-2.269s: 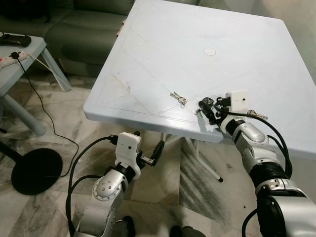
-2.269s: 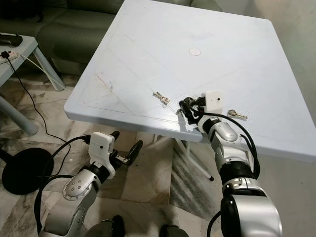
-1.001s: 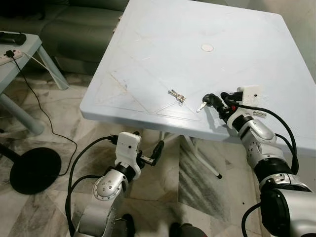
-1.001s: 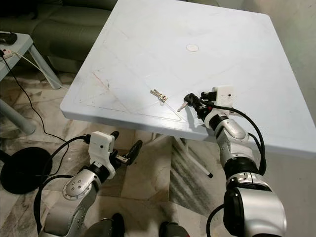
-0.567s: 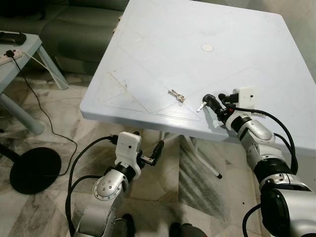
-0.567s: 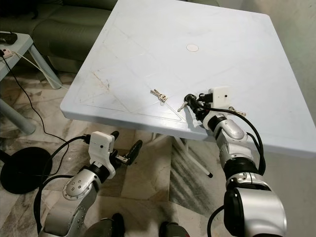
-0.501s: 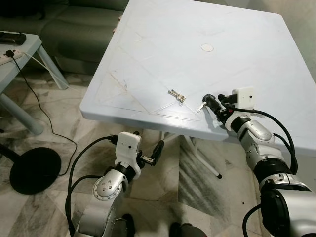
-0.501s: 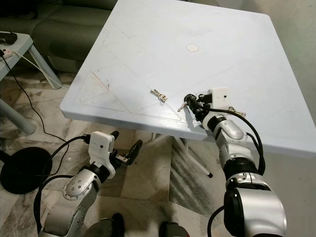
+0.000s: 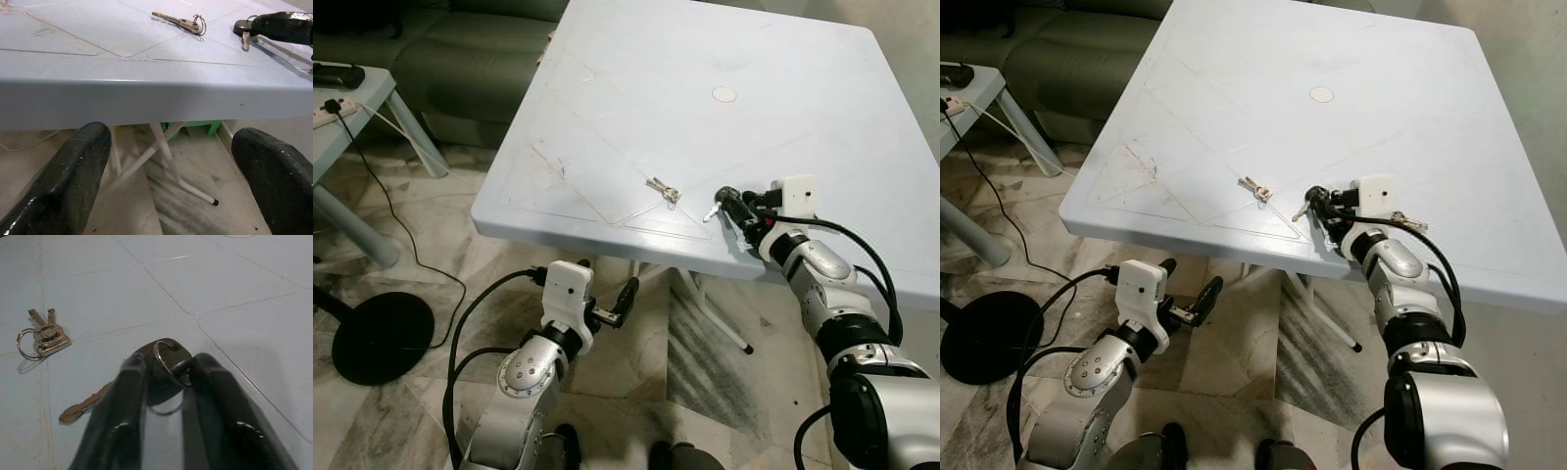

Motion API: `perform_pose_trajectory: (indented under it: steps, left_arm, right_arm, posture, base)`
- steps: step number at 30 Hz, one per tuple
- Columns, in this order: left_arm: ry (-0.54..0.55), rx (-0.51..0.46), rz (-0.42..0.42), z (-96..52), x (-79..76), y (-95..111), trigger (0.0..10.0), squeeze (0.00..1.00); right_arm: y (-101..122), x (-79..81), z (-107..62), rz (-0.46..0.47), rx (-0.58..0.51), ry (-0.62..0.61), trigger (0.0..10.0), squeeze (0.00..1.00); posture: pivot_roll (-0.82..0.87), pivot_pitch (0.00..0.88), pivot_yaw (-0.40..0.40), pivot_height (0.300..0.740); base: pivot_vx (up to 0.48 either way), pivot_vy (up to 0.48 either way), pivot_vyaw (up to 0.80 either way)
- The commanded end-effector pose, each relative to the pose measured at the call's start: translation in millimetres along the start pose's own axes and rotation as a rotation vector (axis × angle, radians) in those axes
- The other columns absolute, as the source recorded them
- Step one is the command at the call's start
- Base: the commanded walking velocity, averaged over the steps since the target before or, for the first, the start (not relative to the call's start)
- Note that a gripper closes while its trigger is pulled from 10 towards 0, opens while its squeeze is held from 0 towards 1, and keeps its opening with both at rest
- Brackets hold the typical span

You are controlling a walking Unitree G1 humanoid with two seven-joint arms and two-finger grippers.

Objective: Hang keys on a hook

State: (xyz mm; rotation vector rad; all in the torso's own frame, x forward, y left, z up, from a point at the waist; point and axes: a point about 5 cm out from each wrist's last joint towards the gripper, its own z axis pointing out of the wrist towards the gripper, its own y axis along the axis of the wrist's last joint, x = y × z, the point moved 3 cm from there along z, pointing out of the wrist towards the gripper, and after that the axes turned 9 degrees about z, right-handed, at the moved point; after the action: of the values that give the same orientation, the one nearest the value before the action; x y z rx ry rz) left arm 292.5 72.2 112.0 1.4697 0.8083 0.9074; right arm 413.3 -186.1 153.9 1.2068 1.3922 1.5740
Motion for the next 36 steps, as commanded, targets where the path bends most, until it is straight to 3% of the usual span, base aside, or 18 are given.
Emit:
perform_pose_trajectory:
  steps: [1,25,27,30,31,32,33,34,35,36]
  left_arm:
    - [-0.003,0.009,-0.002,-2.3,-3.6,-0.8,10.0,0.0]
    - [0.003,0.007,-0.012,-0.5,-3.2,-1.0,10.0,0.0]
    - [0.006,0.002,-0.01,0.6,-2.4,-0.1,10.0,0.0]
    - [0.011,-0.007,-0.011,2.4,-0.2,1.9,10.0,0.0]
    - [0.014,-0.012,-0.009,3.1,0.8,2.9,10.0,0.0]
    - [0.016,-0.016,-0.008,3.6,1.5,3.5,10.0,0.0]
    - [0.021,-0.02,-0.004,4.8,3.2,4.5,10.0,0.0]
    - [0.024,-0.022,-0.002,5.8,4.5,5.1,10.0,0.0]
    - [0.031,-0.034,0.002,8.4,7.5,7.6,10.0,0.0]
    - [0.035,-0.039,0.003,10.0,9.3,9.1,10.0,0.0]
  right_arm:
    - [0.7,-4.7,-1.3,0.013,0.004,-0.015,0.0,0.0]
    - [5.8,-7.7,-2.3,0.012,-0.04,-0.042,0.0,0.0]
    - [9.6,-7.9,-3.2,-0.036,-0.068,-0.052,0.0,0.0]
    - [14.1,-4.1,-4.7,-0.197,-0.096,-0.05,0.0,0.0]
    - [16.1,-3.3,-5.4,-0.252,-0.107,-0.054,1.5,0.0]
    - [17.3,-2.6,-5.8,-0.288,-0.114,-0.057,1.5,0.0]
    - [21.4,-1.5,-6.4,-0.319,-0.137,-0.06,8.5,0.0]
    - [24.2,-0.7,-6.8,-0.334,-0.152,-0.062,8.5,0.0]
    - [31.8,0.7,-8.2,-0.345,-0.201,-0.071,10.0,0.0]
    - [34.6,1.0,-8.8,-0.338,-0.22,-0.077,10.0,0.0]
  posture:
    - [0.04,0.239,-0.064,0.74]
    - [0.04,0.23,-0.069,0.74]
    - [0.04,0.226,-0.068,0.74]
    - [0.04,0.22,-0.068,0.74]
    - [0.04,0.219,-0.068,0.74]
    - [0.04,0.216,-0.067,0.74]
    - [0.04,0.211,-0.066,0.74]
    - [0.03,0.209,-0.067,0.74]
    - [0.03,0.2,-0.066,0.74]
    - [0.03,0.195,-0.066,0.74]
  base:
    - [0.0,0.0,0.0]
    - [0.0,0.0,0.0]
    - [0.0,0.0,0.0]
    - [0.0,0.0,0.0]
    - [0.0,0.0,0.0]
    - [0.0,0.0,0.0]
    - [0.0,0.0,0.0]
    - [0.0,0.0,0.0]
    - [0.0,0.0,0.0]
    - [0.0,0.0,0.0]
